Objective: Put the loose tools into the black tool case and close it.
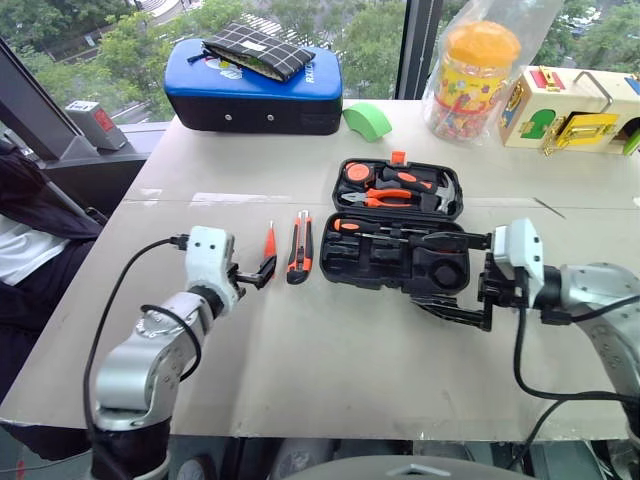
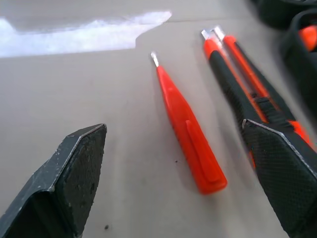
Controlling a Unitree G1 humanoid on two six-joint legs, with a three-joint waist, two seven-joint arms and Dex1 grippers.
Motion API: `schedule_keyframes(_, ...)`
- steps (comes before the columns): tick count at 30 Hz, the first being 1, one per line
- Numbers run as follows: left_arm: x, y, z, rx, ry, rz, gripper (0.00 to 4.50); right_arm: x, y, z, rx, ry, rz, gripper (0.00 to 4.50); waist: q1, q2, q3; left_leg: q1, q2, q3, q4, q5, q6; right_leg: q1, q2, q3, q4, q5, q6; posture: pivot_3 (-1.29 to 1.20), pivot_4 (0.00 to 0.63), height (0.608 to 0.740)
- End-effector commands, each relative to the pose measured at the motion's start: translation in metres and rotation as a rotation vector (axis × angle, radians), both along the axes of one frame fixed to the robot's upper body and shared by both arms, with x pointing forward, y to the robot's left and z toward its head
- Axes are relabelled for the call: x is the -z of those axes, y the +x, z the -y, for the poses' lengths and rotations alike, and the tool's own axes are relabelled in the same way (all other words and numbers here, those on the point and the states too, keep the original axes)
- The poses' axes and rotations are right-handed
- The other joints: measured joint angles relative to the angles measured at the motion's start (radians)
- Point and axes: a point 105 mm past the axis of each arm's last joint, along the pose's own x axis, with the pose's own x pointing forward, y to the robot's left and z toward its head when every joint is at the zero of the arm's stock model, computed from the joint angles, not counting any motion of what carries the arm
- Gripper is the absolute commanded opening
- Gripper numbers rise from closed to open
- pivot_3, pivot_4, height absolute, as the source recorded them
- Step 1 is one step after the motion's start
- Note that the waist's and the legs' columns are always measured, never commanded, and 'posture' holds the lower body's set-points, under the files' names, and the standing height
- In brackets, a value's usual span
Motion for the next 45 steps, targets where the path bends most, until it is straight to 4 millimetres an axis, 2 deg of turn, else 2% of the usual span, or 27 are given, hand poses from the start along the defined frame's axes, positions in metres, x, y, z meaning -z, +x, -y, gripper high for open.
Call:
schedule_keyframes(1, 0.011, 0.008, 0.004, -0.028, 0.042, -0.032, 4.50, -0.014, -0.006, 0.002, 0.000, 0.019, 0.074, 4.46, 0.000, 0.000, 0.000, 0.000, 0.000, 0.000, 0.000, 0.000, 0.000, 0.000, 0.000, 0.000, 0.000, 0.000, 0.000, 0.00, 0.150, 0.740)
schedule_keyframes(2, 0.015, 0.010, 0.005, -0.039, 0.050, -0.041, 4.50, -0.016, -0.007, 0.003, 0.003, 0.019, 0.082, 4.46, 0.001, 0.000, 0.000, 0.000, 0.000, 0.000, 0.000, 0.000, 0.000, 0.000, 0.000, 0.000, 0.000, 0.000, 0.000, 0.00, 0.150, 0.740)
schedule_keyframes(8, 0.025, 0.013, 0.020, 0.004, 0.033, -0.056, 1.87, -0.018, -0.016, 0.007, -0.017, 0.000, 0.094, 4.50, 0.006, 0.000, 0.000, -0.001, 0.000, -0.001, 0.001, 0.001, -0.002, 0.000, 0.000, -0.001, 0.000, 0.000, 0.000, 0.00, 0.150, 0.740)
schedule_keyframes(11, 0.021, 0.011, 0.014, 0.019, 0.060, -0.050, 0.63, -0.018, -0.018, 0.010, -0.006, -0.005, 0.089, 4.50, 0.006, 0.000, 0.000, -0.001, 0.000, -0.001, 0.002, 0.000, -0.001, 0.001, -0.001, -0.001, 0.000, 0.000, 0.000, 0.00, 0.150, 0.740)
schedule_keyframes(12, 0.016, 0.012, 0.011, 0.030, 0.070, -0.033, 0.40, -0.017, -0.018, 0.011, 0.003, -0.006, 0.089, 4.50, 0.005, 0.000, 0.000, -0.001, 0.000, 0.000, 0.002, 0.000, -0.001, 0.001, -0.001, -0.001, 0.000, 0.000, 0.000, 0.00, 0.150, 0.740)
schedule_keyframes(14, -0.001, 0.015, 0.005, 0.073, 0.109, 0.032, 0.41, -0.015, -0.019, 0.013, 0.020, -0.007, 0.084, 4.50, 0.004, 0.000, 0.000, -0.001, 0.000, -0.001, 0.002, 0.000, -0.001, 0.001, -0.001, -0.001, 0.000, 0.000, 0.000, 0.00, 0.150, 0.740)
schedule_keyframes(16, -0.022, 0.018, 0.010, 0.175, 0.149, 0.122, 0.41, -0.013, -0.021, 0.014, 0.035, -0.008, 0.080, 4.50, 0.003, 0.000, 0.000, -0.001, 0.000, -0.001, 0.002, 0.001, -0.001, 0.000, 0.000, -0.001, 0.000, 0.000, 0.000, 0.00, 0.150, 0.740)
schedule_keyframes(18, -0.046, 0.018, 0.029, 0.358, 0.149, 0.222, 0.41, -0.013, -0.024, 0.017, 0.062, 0.000, 0.074, 4.50, 0.005, 0.000, 0.000, -0.001, 0.000, -0.002, 0.002, 0.002, -0.002, 0.000, 0.000, -0.001, 0.000, 0.000, 0.000, 0.00, 0.150, 0.740)
schedule_keyframes(20, -0.056, 0.016, 0.051, 0.577, 0.166, 0.257, 0.41, -0.013, -0.029, 0.023, 0.095, -0.003, 0.063, 4.50, 0.012, 0.000, 0.001, -0.003, 0.000, -0.003, 0.002, 0.002, -0.004, 0.000, -0.001, -0.001, -0.001, 0.000, 0.000, 0.00, 0.150, 0.740)
schedule_keyframes(22, -0.050, 0.013, 0.065, 0.784, 0.212, 0.253, 0.41, -0.012, -0.034, 0.028, 0.130, -0.012, 0.056, 4.50, 0.017, 0.000, 0.000, -0.003, 0.000, -0.004, 0.002, 0.002, -0.004, 0.001, -0.001, -0.001, -0.002, 0.000, 0.000, 0.00, 0.150, 0.740)
schedule_keyframes(25, -0.041, 0.016, 0.075, 1.003, 0.307, 0.229, 0.41, -0.012, -0.041, 0.036, 0.173, -0.042, 0.071, 4.50, 0.011, 0.002, 0.000, -0.002, 0.000, 0.000, 0.002, 0.002, -0.004, 0.001, -0.001, -0.001, -0.004, 0.000, 0.000, 0.00, 0.150, 0.740)
schedule_keyframes(28, -0.030, 0.029, 0.081, 1.172, 0.407, 0.173, 0.41, -0.010, -0.047, 0.044, 0.209, -0.071, 0.064, 4.50, 0.005, 0.001, 0.000, -0.003, 0.000, 0.000, 0.002, 0.001, 0.000, 0.001, 0.002, -0.003, -0.004, 0.000, 0.000, 0.00, 0.150, 0.740)
schedule_keyframes(34, -0.025, 0.063, 0.092, 1.339, 0.581, 0.120, 0.41, -0.012, -0.051, 0.046, 0.260, -0.075, 0.069, 4.50, 0.001, -0.002, 0.002, -0.003, -0.001, -0.001, 0.004, 0.000, 0.001, 0.002, 0.006, -0.003, -0.002, 0.000, 0.000, 0.00, 0.150, 0.740)
schedule_keyframes(38, -0.028, 0.067, 0.099, 1.433, 0.615, 0.107, 0.41, -0.012, -0.056, 0.043, 0.279, -0.073, 0.071, 4.50, -0.002, -0.003, 0.003, -0.003, -0.002, -0.002, 0.005, 0.000, 0.002, 0.002, 0.007, -0.005, -0.001, -0.001, 0.001, 0.00, 0.150, 0.740)
schedule_keyframes(45, -0.025, 0.075, 0.116, 1.471, 0.646, 0.106, 0.41, -0.012, -0.060, 0.043, 0.316, -0.066, 0.071, 4.50, 0.000, -0.004, 0.004, -0.003, -0.001, -0.002, 0.008, -0.001, 0.003, 0.002, 0.008, -0.005, 0.002, -0.001, 0.002, 0.00, 0.150, 0.740)
